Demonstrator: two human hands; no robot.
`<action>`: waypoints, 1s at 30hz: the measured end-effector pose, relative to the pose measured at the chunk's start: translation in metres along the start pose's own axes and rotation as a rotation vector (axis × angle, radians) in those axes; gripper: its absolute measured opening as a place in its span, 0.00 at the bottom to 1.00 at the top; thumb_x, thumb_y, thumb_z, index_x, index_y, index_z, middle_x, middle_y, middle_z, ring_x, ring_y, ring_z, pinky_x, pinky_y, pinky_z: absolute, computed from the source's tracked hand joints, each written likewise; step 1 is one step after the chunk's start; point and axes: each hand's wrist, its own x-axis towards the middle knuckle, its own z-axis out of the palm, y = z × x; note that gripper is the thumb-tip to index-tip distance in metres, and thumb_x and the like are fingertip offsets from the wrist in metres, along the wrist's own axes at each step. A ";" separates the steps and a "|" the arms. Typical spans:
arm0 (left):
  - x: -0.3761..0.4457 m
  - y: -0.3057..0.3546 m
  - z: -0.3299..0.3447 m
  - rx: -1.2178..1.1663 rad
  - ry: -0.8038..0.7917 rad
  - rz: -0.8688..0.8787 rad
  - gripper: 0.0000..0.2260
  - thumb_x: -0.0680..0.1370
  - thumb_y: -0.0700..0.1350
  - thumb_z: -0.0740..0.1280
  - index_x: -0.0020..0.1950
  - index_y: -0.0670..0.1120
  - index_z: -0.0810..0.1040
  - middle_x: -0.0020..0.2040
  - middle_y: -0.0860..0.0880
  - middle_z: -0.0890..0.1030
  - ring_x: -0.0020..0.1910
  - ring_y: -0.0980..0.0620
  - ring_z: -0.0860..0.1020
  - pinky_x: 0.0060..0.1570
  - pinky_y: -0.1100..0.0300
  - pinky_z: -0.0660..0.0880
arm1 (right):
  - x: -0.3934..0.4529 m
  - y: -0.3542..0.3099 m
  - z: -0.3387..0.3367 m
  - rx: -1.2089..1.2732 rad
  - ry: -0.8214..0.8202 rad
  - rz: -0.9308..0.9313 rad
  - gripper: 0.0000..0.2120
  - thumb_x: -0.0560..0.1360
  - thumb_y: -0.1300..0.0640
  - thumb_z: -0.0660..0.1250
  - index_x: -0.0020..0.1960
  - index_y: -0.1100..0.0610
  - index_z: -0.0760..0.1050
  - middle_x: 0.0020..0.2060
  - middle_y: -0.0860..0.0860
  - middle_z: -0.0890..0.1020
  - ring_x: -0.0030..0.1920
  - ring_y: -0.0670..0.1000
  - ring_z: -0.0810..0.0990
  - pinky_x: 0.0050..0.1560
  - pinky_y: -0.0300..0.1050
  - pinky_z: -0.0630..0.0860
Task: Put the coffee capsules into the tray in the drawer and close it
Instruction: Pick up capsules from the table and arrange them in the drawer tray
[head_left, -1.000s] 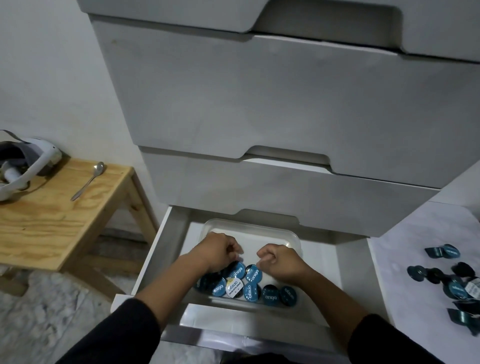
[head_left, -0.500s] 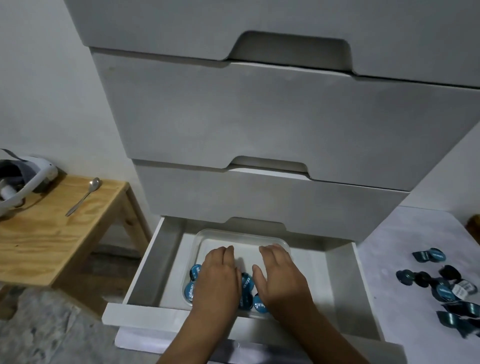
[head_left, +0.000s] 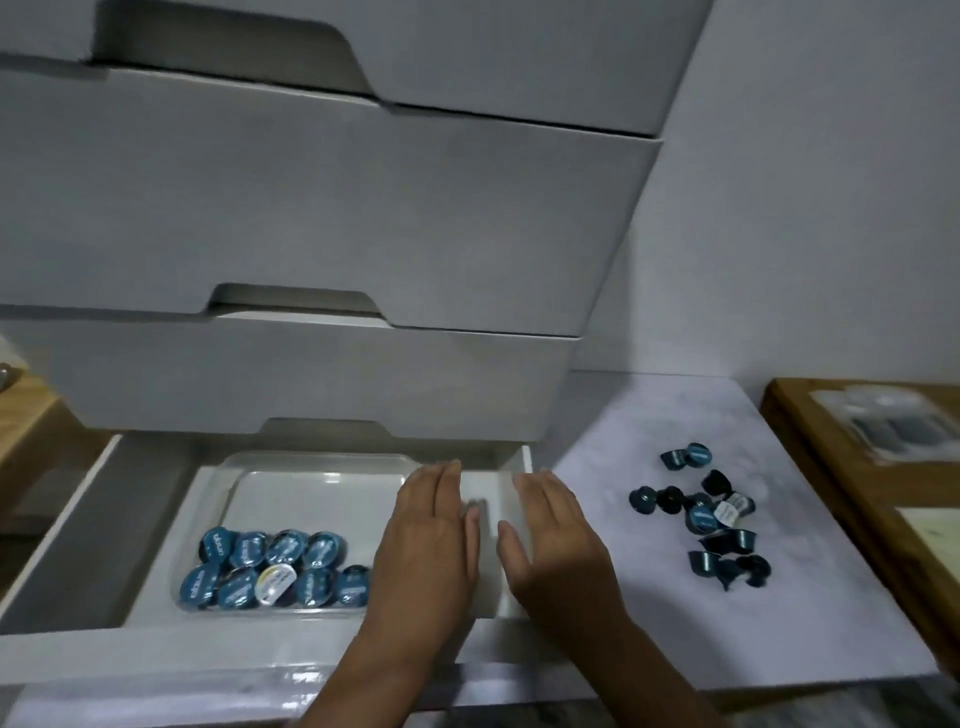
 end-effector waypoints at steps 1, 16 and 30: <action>0.000 0.017 0.010 -0.018 -0.017 0.025 0.24 0.81 0.53 0.53 0.75 0.51 0.52 0.75 0.51 0.57 0.74 0.56 0.56 0.72 0.65 0.54 | -0.006 0.017 -0.009 -0.004 -0.007 0.026 0.13 0.74 0.59 0.61 0.51 0.66 0.79 0.51 0.63 0.82 0.54 0.61 0.81 0.53 0.52 0.80; 0.003 0.162 0.196 -0.117 -0.400 0.092 0.18 0.80 0.47 0.57 0.70 0.48 0.67 0.67 0.49 0.71 0.65 0.51 0.69 0.63 0.63 0.66 | -0.120 0.239 -0.039 0.104 -0.277 0.579 0.19 0.77 0.56 0.61 0.67 0.56 0.66 0.64 0.52 0.72 0.62 0.49 0.72 0.61 0.37 0.68; 0.038 0.177 0.279 -0.200 -0.450 -0.029 0.16 0.76 0.43 0.65 0.63 0.53 0.74 0.55 0.45 0.78 0.54 0.48 0.76 0.52 0.61 0.72 | -0.118 0.288 -0.012 0.123 -0.320 0.390 0.08 0.71 0.65 0.68 0.50 0.62 0.80 0.48 0.58 0.81 0.48 0.55 0.78 0.45 0.37 0.70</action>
